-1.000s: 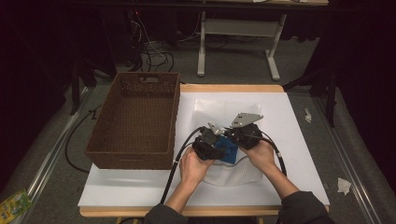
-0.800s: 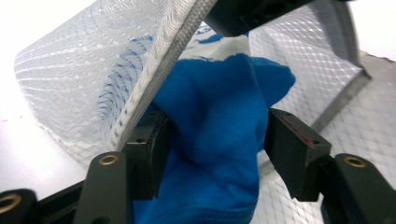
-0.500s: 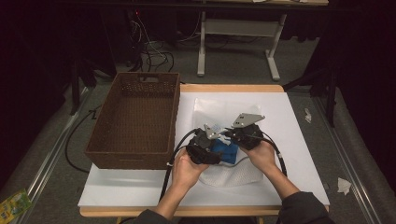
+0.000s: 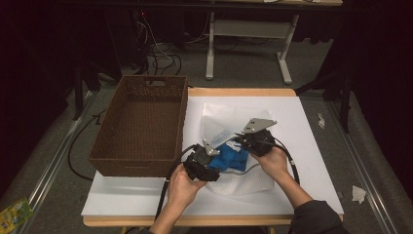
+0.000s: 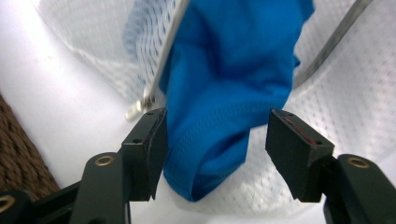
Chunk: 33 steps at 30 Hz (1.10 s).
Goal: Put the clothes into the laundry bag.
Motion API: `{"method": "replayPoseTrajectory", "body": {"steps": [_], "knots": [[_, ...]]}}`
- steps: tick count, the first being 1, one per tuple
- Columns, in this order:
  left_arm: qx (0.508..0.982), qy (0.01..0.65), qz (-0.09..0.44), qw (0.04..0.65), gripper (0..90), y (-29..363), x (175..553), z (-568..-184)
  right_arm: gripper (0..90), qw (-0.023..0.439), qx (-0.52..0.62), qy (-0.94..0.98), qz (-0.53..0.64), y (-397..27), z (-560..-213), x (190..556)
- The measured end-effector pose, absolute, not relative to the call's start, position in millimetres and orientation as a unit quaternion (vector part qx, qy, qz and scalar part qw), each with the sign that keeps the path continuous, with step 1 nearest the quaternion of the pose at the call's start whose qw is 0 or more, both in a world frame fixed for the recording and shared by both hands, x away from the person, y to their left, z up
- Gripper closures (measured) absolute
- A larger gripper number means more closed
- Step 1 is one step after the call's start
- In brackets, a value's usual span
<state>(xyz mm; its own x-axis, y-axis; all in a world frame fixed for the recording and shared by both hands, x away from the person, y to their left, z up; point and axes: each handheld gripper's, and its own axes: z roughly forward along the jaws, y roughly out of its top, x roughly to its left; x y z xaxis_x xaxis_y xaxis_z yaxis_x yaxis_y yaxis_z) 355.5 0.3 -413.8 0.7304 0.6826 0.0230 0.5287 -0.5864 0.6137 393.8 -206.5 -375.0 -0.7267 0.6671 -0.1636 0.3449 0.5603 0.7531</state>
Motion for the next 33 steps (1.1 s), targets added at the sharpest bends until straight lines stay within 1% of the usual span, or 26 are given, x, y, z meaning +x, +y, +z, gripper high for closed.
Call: {"method": "replayPoseTrajectory", "body": {"steps": [3, 6, 11, 20, 24, 27, 30, 33], "knots": [[0.884, 0.343, 0.12, 0.293, 38.3, 1.3, 356.2, -418.5, 89.5, 0.221, 0.297, 0.855, 0.363, -206.5, -375.2, 393.7], [0.89, 0.343, 0.114, 0.279, 35.5, 0.8, 357.7, -422.4, 89.5, 0.222, 0.296, 0.855, 0.364, -206.7, -375.1, 393.9], [0.895, 0.342, 0.113, 0.263, 36.4, 0.3, 358.5, -429.5, 89.5, 0.222, 0.295, 0.856, 0.363, -206.1, -375.6, 394.9], [0.903, 0.339, 0.094, 0.247, 56.1, -4.6, 365.6, -435.2, 89.5, 0.219, 0.299, 0.851, 0.371, -207.0, -373.7, 393.4], [0.906, 0.338, 0.089, 0.239, 66.7, -8.1, 368.0, -439.2, 89.5, 0.219, 0.296, 0.853, 0.369, -205.4, -374.3, 393.3], [0.91, 0.331, 0.086, 0.233, 76.3, -11.5, 367.5, -439.2, 89.5, 0.22, 0.292, 0.855, 0.368, -204.0, -374.6, 393.6], [0.908, 0.324, 0.086, 0.251, 80.7, -11.1, 364.6, -430.9, 89.5, 0.219, 0.292, 0.855, 0.369, -204.6, -374.1, 393.8], [0.898, 0.313, 0.086, 0.298, 81.5, -8.9, 359.5, -417.9, 89.5, 0.219, 0.297, 0.853, 0.37, -204.9, -373.8, 393.2]]}}
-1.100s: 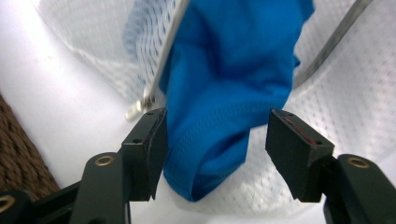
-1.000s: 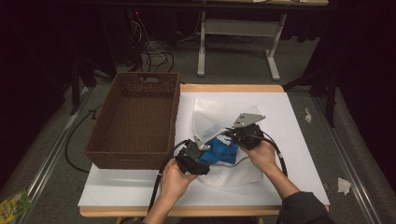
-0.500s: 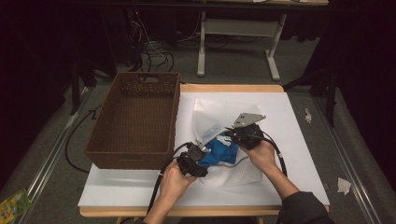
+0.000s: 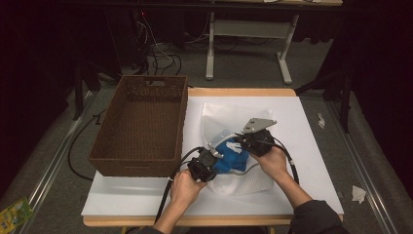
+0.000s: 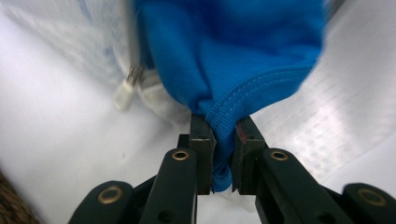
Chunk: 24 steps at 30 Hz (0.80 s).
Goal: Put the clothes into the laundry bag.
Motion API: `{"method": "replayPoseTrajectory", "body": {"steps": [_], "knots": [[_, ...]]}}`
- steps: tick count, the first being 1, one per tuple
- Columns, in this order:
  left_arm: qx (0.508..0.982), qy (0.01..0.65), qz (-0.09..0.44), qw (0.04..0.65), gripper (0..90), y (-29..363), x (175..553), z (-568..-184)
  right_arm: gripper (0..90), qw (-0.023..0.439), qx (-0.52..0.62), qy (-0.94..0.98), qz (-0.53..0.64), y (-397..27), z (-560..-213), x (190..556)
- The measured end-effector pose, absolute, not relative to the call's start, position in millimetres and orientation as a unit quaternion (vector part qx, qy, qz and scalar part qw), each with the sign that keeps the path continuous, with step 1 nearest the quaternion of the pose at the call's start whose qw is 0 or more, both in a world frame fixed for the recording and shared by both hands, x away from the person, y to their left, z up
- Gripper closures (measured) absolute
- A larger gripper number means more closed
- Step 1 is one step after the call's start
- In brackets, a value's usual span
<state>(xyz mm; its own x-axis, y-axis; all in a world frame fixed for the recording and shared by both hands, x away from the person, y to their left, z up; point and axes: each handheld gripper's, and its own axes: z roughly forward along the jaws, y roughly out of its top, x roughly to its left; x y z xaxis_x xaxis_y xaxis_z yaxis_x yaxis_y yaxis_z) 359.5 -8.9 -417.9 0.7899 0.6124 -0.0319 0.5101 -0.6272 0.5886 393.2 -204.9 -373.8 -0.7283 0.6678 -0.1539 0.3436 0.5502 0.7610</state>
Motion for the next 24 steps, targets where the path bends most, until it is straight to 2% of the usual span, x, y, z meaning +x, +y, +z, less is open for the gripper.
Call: {"method": "replayPoseTrajectory", "body": {"steps": [4, 10, 24], "knots": [[0.883, 0.308, 0.079, 0.344, 81.4, -10.5, 359.6, -405.0, 89.6, 0.22, 0.291, 0.854, 0.37, -204.1, -372.0, 393.7], [0.879, 0.304, 0.071, 0.36, 79.8, -18.1, 365.9, -394.1, 89.6, 0.222, 0.287, 0.855, 0.372, -201.9, -367.1, 391.7], [0.849, 0.347, 0.143, 0.373, 83.5, -36.1, 386.6, -400.9, 89.6, 0.228, 0.277, 0.854, 0.376, -202.8, -361.7, 389.0]]}}
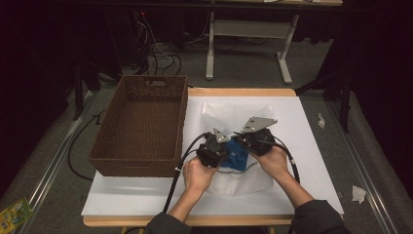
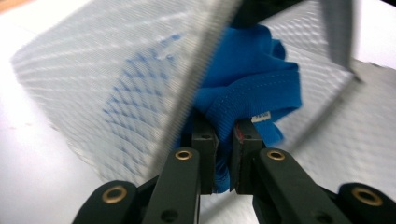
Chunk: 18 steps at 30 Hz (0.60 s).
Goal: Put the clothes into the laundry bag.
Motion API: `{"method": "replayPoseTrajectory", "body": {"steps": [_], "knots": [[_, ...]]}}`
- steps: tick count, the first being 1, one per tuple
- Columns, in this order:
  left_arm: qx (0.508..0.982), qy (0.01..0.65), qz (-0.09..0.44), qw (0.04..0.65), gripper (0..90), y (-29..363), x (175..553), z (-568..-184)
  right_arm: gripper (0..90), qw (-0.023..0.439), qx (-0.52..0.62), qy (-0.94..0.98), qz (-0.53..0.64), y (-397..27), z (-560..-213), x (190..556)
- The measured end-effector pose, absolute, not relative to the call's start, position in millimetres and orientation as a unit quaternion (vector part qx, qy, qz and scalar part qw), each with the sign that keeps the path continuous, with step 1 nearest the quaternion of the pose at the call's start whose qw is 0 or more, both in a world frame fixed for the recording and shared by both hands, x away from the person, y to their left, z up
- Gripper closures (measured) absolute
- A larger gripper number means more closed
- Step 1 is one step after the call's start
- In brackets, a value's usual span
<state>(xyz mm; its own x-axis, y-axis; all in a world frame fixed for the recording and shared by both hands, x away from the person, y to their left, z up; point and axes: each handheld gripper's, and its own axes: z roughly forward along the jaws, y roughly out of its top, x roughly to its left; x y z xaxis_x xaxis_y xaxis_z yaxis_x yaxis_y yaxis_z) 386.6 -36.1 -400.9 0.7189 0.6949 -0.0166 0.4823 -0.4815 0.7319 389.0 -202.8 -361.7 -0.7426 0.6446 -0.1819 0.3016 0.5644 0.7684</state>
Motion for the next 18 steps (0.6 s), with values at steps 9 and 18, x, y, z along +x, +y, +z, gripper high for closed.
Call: {"method": "replayPoseTrajectory", "body": {"steps": [9, 18], "knots": [[0.832, 0.378, 0.198, 0.355, 84.2, -43.2, 397.5, -405.6, 89.6, 0.231, 0.275, 0.853, 0.378, -207.8, -358.2, 383.7], [0.839, 0.398, 0.206, 0.308, 83.9, -46.2, 410.8, -422.2, 89.6, 0.231, 0.269, 0.855, 0.379, -208.3, -359.1, 380.6]]}}
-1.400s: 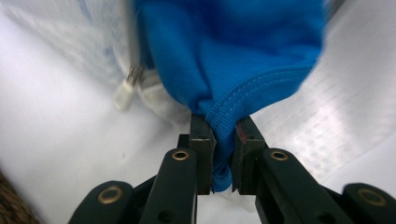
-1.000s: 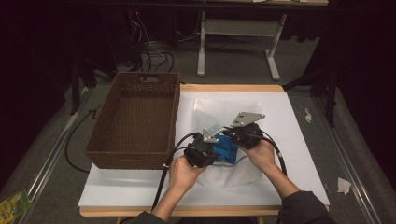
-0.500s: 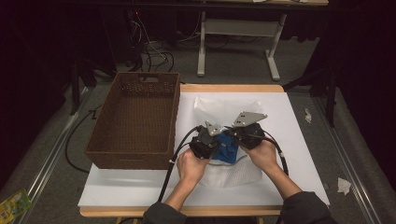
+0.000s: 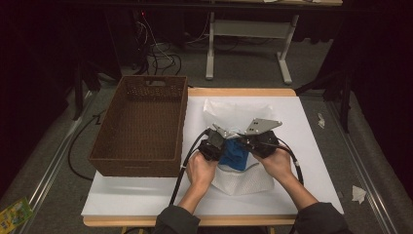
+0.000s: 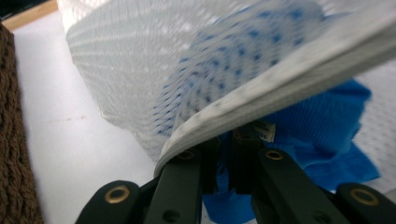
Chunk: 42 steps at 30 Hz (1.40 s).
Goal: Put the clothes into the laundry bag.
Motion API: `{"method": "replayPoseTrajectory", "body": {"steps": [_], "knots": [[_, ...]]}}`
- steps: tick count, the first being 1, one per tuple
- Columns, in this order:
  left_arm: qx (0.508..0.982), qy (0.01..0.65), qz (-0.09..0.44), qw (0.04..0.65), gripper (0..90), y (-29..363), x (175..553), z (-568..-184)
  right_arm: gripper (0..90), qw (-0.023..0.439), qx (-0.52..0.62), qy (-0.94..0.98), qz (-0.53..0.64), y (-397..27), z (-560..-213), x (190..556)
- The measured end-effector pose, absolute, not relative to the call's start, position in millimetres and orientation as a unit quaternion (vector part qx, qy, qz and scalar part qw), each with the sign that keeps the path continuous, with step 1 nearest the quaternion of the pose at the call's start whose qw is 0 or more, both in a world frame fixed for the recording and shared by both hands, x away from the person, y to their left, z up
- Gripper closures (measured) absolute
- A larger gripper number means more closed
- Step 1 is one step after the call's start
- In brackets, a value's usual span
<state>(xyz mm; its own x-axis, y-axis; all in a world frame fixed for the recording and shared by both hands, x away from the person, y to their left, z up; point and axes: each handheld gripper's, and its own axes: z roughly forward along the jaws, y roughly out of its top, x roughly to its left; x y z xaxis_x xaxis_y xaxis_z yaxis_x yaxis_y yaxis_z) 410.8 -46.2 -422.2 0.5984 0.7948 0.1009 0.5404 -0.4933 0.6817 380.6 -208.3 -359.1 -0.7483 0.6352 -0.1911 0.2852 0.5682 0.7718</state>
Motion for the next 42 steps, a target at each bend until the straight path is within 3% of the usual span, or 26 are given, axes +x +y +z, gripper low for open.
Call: {"method": "replayPoseTrajectory", "body": {"steps": [7, 19, 26, 31, 37, 42], "knots": [[0.843, 0.398, 0.207, 0.297, 81.6, -48.7, 412.7, -427.6, 89.6, 0.225, 0.272, 0.856, 0.377, -207.1, -364.2, 381.2], [0.854, 0.359, 0.184, 0.327, 51.9, -40.0, 380.7, -420.7, 89.6, 0.221, 0.285, 0.854, 0.375, -210.2, -367.4, 385.4], [0.864, 0.34, 0.157, 0.337, 45.1, -54.3, 374.1, -425.1, 89.6, 0.218, 0.281, 0.858, 0.371, -205.2, -368.9, 386.5], [0.862, 0.354, 0.148, 0.331, 48.9, -63.0, 387.0, -434.2, 89.6, 0.218, 0.281, 0.858, 0.371, -204.9, -369.4, 385.7], [0.865, 0.365, 0.153, 0.309, 79.7, -68.7, 400.8, -444.3, 89.6, 0.214, 0.285, 0.859, 0.367, -210.2, -372.7, 384.7], [0.841, 0.379, 0.19, 0.338, 83.8, -65.6, 402.6, -436.3, 89.6, 0.212, 0.285, 0.859, 0.369, -212.6, -373.8, 383.5]]}}
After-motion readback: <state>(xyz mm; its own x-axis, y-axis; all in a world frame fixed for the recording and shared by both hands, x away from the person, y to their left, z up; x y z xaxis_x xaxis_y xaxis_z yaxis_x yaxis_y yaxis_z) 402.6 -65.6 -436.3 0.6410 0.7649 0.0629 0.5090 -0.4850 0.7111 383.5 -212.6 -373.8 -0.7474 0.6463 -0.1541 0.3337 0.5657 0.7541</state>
